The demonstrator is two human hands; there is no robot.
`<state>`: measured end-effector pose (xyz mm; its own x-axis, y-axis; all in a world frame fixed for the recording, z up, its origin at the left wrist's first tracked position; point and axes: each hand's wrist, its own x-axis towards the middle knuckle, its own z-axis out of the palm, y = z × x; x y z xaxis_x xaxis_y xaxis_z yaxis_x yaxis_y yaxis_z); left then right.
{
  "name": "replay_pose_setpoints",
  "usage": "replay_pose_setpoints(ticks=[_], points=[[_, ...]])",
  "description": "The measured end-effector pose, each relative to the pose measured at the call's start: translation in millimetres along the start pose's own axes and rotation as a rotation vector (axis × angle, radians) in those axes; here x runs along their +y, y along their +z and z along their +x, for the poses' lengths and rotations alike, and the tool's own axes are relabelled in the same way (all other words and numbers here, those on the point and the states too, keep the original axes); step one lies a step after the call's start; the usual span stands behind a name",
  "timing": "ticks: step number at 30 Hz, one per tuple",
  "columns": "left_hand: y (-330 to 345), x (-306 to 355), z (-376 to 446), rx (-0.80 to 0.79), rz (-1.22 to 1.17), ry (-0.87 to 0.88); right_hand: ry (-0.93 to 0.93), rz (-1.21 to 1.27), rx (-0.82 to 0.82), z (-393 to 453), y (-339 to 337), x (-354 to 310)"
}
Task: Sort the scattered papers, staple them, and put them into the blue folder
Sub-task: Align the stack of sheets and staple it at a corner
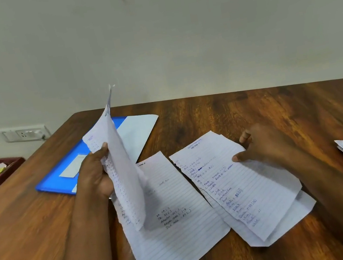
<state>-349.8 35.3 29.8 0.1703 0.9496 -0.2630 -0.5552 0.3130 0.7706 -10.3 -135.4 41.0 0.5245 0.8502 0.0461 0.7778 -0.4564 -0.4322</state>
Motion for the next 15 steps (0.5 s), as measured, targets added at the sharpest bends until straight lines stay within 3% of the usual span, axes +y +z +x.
replay_pose_setpoints(ticks=[8, 15], points=[[-0.2, 9.8, -15.7, 0.031, -0.016, 0.002, 0.043, 0.118, -0.078, 5.1, -2.5, 0.9], [3.5, 4.8, -18.7, 0.058, 0.037, 0.001, 0.088, 0.1, -0.037, 13.3, -15.1, 12.4]])
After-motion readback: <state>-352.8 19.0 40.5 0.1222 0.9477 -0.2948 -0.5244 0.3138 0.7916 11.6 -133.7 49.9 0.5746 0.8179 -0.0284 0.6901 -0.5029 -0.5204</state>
